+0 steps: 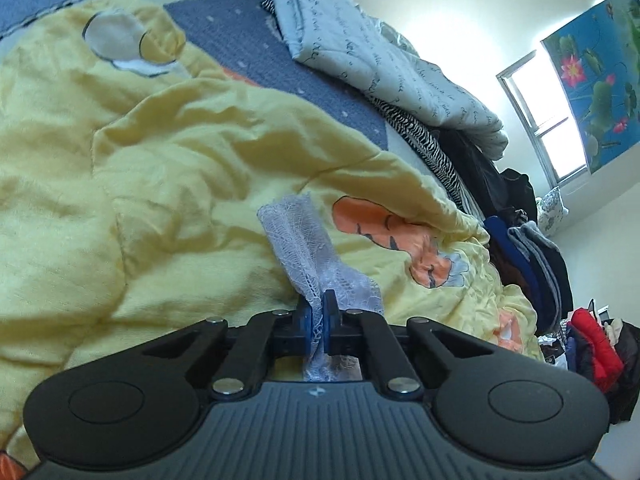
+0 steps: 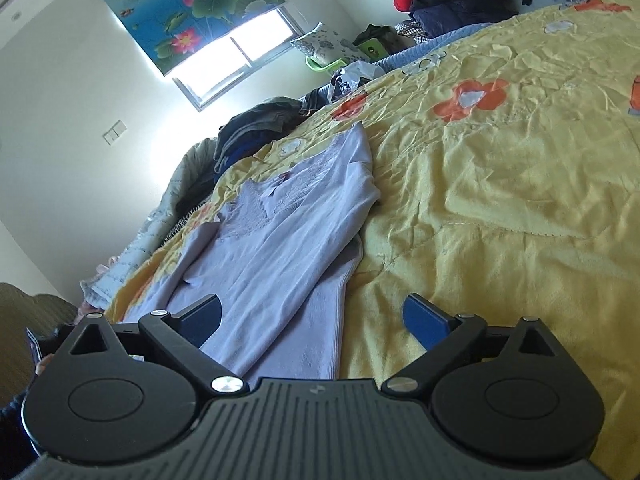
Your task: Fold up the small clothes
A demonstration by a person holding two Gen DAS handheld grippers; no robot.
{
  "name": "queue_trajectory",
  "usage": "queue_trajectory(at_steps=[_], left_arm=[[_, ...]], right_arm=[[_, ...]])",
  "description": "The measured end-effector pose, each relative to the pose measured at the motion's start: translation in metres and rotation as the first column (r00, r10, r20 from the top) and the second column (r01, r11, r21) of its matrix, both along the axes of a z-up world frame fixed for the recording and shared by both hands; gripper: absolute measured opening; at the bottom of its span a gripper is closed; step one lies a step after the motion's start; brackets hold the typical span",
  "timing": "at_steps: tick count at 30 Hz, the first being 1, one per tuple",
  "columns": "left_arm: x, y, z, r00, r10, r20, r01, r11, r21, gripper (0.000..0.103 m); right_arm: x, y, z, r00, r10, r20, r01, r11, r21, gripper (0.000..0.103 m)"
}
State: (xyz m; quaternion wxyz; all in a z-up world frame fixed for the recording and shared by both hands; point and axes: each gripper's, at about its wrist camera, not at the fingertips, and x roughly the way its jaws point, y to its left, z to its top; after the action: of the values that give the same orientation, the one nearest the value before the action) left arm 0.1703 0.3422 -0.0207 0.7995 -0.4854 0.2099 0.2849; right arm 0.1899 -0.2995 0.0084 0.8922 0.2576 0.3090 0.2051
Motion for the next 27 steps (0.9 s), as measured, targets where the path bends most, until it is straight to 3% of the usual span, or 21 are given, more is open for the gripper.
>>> queue_trajectory(at_steps=[3, 6, 8, 10, 11, 13, 15, 17, 18, 19, 20, 23, 25, 27], left_arm=[[-0.002, -0.011, 0.018, 0.999, -0.011, 0.034, 0.01, 0.999, 0.031, 0.003], [-0.003, -0.043, 0.052, 0.986, -0.117, 0.115, 0.104, 0.988, 0.114, 0.003], [-0.004, -0.083, 0.082, 0.943, -0.282, 0.174, 0.243, 0.945, 0.218, 0.003], [-0.007, -0.131, 0.104, 0.851, -0.487, 0.196, 0.408, 0.849, 0.336, 0.003], [-0.01, -0.15, 0.108, 0.809, -0.551, 0.204, 0.461, 0.811, 0.361, 0.003], [-0.011, -0.192, 0.11, 0.699, -0.692, 0.179, 0.601, 0.705, 0.377, 0.003], [-0.007, -0.233, 0.102, 0.544, -0.833, 0.101, 0.756, 0.539, 0.371, 0.003], [-0.009, -0.27, 0.088, 0.409, -0.912, 0.037, 0.851, 0.396, 0.346, 0.003], [-0.009, -0.287, 0.079, 0.334, -0.942, -0.017, 0.889, 0.31, 0.337, 0.004], [-0.009, -0.3, 0.071, 0.289, -0.954, -0.077, 0.914, 0.252, 0.317, 0.006], [-0.009, -0.311, 0.063, 0.268, -0.953, -0.139, 0.934, 0.222, 0.279, 0.008], [-0.007, -0.316, 0.046, 0.227, -0.955, -0.19, 0.967, 0.197, 0.161, 0.018], [-0.015, -0.308, 0.046, 0.23, -0.959, -0.169, 0.966, 0.203, 0.16, 0.025], [-0.023, -0.3, 0.051, 0.247, -0.959, -0.136, 0.959, 0.223, 0.175, 0.047]], right_arm=[[0.0, -0.001, 0.0, 1.0, 0.0, -0.001, 0.0, 1.0, 0.012, 0.097], [0.0, -0.003, -0.001, 1.0, 0.001, -0.002, -0.001, 1.0, 0.024, 0.098], [0.0, -0.003, -0.001, 1.0, 0.001, -0.003, -0.001, 1.0, 0.03, 0.098], [0.0, -0.003, -0.001, 1.0, 0.001, -0.002, -0.001, 1.0, 0.028, 0.098], [0.0, -0.003, -0.001, 1.0, 0.001, -0.002, -0.001, 1.0, 0.028, 0.098], [0.0, -0.003, -0.001, 1.0, 0.001, -0.003, -0.001, 1.0, 0.03, 0.098], [0.0, -0.004, -0.002, 1.0, 0.003, -0.003, -0.003, 0.999, 0.034, 0.098], [0.0, -0.005, -0.002, 1.0, 0.006, -0.002, -0.006, 0.999, 0.038, 0.099], [0.0, -0.005, -0.002, 1.0, 0.008, -0.001, -0.008, 0.999, 0.04, 0.099], [-0.001, -0.005, -0.002, 1.0, 0.011, 0.001, -0.011, 0.999, 0.04, 0.099], [-0.001, -0.005, -0.002, 1.0, 0.014, 0.001, -0.014, 0.999, 0.041, 0.099], [-0.001, -0.005, -0.002, 1.0, 0.022, 0.003, -0.022, 0.999, 0.041, 0.1], [-0.001, -0.004, -0.002, 1.0, 0.025, 0.003, -0.025, 0.999, 0.04, 0.1], [0.001, -0.004, -0.001, 1.0, 0.031, -0.002, -0.031, 0.999, 0.036, 0.099]])
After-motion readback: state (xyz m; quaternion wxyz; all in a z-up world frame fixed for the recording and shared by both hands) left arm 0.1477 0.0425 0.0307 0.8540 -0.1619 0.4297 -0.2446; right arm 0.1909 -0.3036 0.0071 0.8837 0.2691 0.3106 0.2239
